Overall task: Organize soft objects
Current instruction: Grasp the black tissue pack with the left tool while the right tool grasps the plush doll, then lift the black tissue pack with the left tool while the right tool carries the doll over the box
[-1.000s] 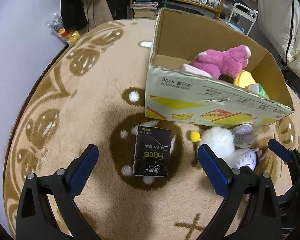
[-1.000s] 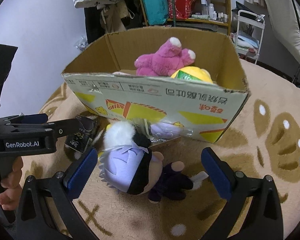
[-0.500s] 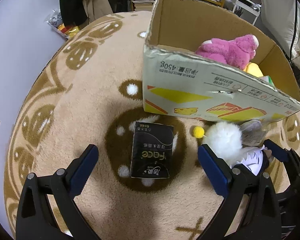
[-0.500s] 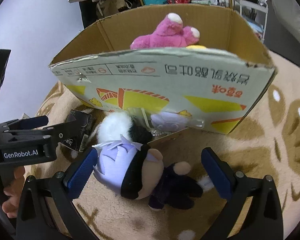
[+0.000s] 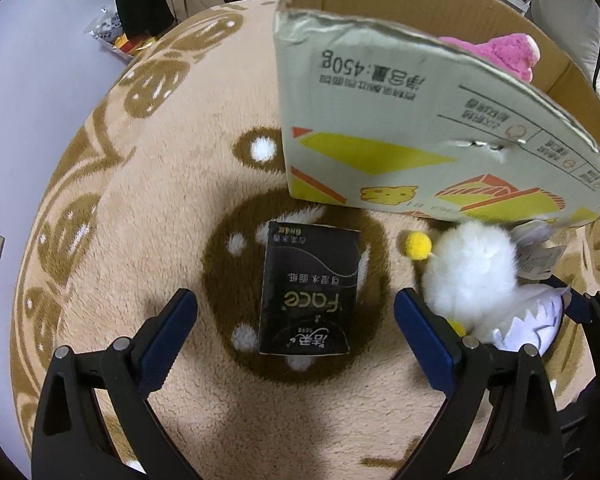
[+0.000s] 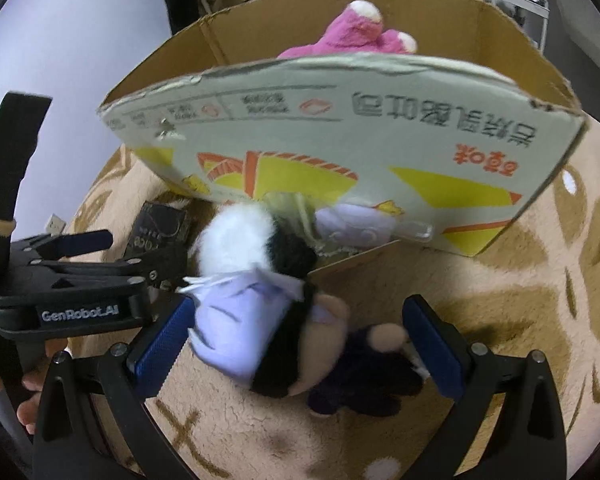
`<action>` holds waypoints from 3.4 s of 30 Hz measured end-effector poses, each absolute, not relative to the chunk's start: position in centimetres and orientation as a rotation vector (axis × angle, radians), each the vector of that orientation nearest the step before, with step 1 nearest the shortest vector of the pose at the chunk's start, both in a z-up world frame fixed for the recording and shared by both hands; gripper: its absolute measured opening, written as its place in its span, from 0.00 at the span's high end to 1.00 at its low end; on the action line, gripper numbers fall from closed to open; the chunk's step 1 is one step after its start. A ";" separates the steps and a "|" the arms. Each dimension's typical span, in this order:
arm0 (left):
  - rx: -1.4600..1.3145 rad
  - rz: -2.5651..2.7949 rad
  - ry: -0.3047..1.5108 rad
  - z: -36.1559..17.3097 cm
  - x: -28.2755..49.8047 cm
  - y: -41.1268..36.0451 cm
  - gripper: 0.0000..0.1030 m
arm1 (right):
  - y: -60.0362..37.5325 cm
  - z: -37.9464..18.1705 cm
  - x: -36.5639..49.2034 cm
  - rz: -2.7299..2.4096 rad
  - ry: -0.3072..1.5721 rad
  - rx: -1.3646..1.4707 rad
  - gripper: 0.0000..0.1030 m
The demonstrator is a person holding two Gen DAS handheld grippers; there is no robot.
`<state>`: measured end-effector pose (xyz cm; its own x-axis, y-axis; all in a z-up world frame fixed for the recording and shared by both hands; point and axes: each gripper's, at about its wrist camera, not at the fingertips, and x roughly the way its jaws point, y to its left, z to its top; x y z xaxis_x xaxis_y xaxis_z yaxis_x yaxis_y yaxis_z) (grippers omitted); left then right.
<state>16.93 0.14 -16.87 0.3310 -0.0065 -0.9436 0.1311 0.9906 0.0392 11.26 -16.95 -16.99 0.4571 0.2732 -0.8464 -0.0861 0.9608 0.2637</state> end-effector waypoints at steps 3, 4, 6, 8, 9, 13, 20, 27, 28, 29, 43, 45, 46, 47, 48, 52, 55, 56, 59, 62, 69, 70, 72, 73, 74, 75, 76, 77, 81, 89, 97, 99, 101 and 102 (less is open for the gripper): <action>0.099 -0.088 1.242 -17.2 17.1 0.4 0.12 | -16.4 -17.4 11.3 0.233 1.091 0.182 0.00; 0.092 -0.090 1.248 -17.4 17.2 0.5 0.17 | -16.3 -17.5 11.4 0.230 1.098 0.174 0.00; 0.079 -0.088 1.255 -17.6 17.4 0.7 0.20 | -16.0 -17.9 11.5 0.228 1.110 0.162 0.00; 0.070 -0.087 1.261 -17.8 17.5 0.9 0.28 | -15.8 -18.2 11.6 0.226 1.119 0.159 0.00; 0.068 -0.087 1.264 -18.0 17.7 1.0 0.32 | -15.7 -18.3 11.6 0.225 1.123 0.158 0.00; 0.078 -0.082 1.253 -18.3 17.7 1.0 0.48 | -15.4 -18.7 11.7 0.226 1.138 0.151 0.00; 0.056 -0.055 1.223 -17.8 17.3 1.4 0.56 | -16.1 -18.4 11.4 0.231 1.137 0.189 0.07; 0.018 -0.040 1.183 -16.4 16.2 2.0 0.56 | -16.9 -17.8 10.6 0.221 1.135 0.225 0.15; 0.011 -0.038 1.172 -16.0 15.8 2.1 0.56 | -17.1 -17.8 10.5 0.219 1.137 0.234 0.18; 0.008 -0.039 1.163 -15.7 15.7 2.1 0.56 | -17.3 -17.7 10.5 0.217 1.135 0.242 0.19; -0.011 -0.072 1.028 -11.1 12.0 2.4 0.56 | -23.2 -12.0 7.4 0.118 0.921 0.340 0.21; -0.011 -0.077 0.993 -10.2 11.4 2.4 0.56 | -23.6 -11.0 7.1 0.109 0.879 0.342 0.21; -0.014 -0.085 0.973 -9.6 11.1 2.4 0.56 | -23.8 -10.5 6.8 0.108 0.860 0.345 0.21; -0.017 -0.092 0.957 -9.2 10.8 2.4 0.56 | -24.2 -9.9 6.6 0.109 0.836 0.348 0.21; -0.018 -0.100 0.942 -8.8 10.6 2.3 0.56 | -24.3 -9.4 6.3 0.112 0.807 0.350 0.21; -0.010 -0.110 0.835 -6.1 9.0 1.9 0.56 | -23.5 -7.1 5.7 0.121 0.714 0.329 0.21; -0.001 -0.113 0.715 -3.0 7.5 1.8 0.56 | -22.8 -5.7 5.3 0.124 0.643 0.309 0.21; 0.001 -0.111 0.685 -2.3 7.1 1.8 0.56 | -22.8 -5.1 5.1 0.123 0.618 0.302 0.21; 0.000 -0.097 0.608 -0.2 6.1 2.1 0.56 | -22.6 -3.6 4.7 0.122 0.551 0.286 0.21; 0.003 -0.088 0.554 1.3 5.4 2.1 0.56 | -22.8 -2.2 4.3 0.132 0.493 0.299 0.21; 0.010 -0.090 0.450 4.7 4.7 1.6 0.56 | -22.9 1.6 4.3 0.147 0.410 0.269 0.21; 0.010 -0.093 0.436 5.2 4.8 1.5 0.56 | -23.1 2.1 4.5 0.147 0.397 0.265 0.21; 0.007 -0.095 0.414 6.0 5.1 1.3 0.56 | -23.3 3.0 4.7 0.147 0.375 0.256 0.21; 0.007 -0.093 0.401 6.5 5.3 1.2 0.56 | -23.4 3.5 4.9 0.146 0.362 0.249 0.21; 0.005 -0.092 0.390 7.0 5.4 1.1 0.56 | -23.4 3.8 5.0 0.145 0.354 0.243 0.21; 0.003 -0.093 0.379 7.4 5.6 1.0 0.56 | -23.5 4.2 5.2 0.144 0.345 0.236 0.20; 0.003 -0.096 0.368 7.9 5.9 0.8 0.56 | -23.5 4.5 5.4 0.144 0.339 0.231 0.20; 0.006 -0.098 0.357 8.4 6.2 0.6 0.56 | -23.6 4.9 5.6 0.146 0.333 0.225 0.20; 0.024 -0.097 0.324 9.7 7.3 -0.2 0.56 | -23.7 5.9 6.8 0.153 0.314 0.195 0.20; 0.041 -0.109 0.295 9.8 9.0 -1.2 0.55 | -24.1 6.2 8.8 0.147 0.277 0.187 0.20; 0.030 -0.093 0.299 7.1 10.8 -1.7 0.55 | -24.1 3.7 9.8 0.154 0.304 0.223 0.20; 0.027 -0.096 0.324 6.4 11.6 -1.9 0.55 | -24.2 2.9 10.3 0.157 0.324 0.232 0.20; 0.024 -0.097 0.340 5.6 12.4 -1.8 0.55 | -24.2 2.1 10.7 0.155 0.339 0.236 0.20; 0.022 -0.101 0.347 5.2 12.8 -1.8 0.55 | -24.2 1.7 11.0 0.155 0.347 0.235 0.20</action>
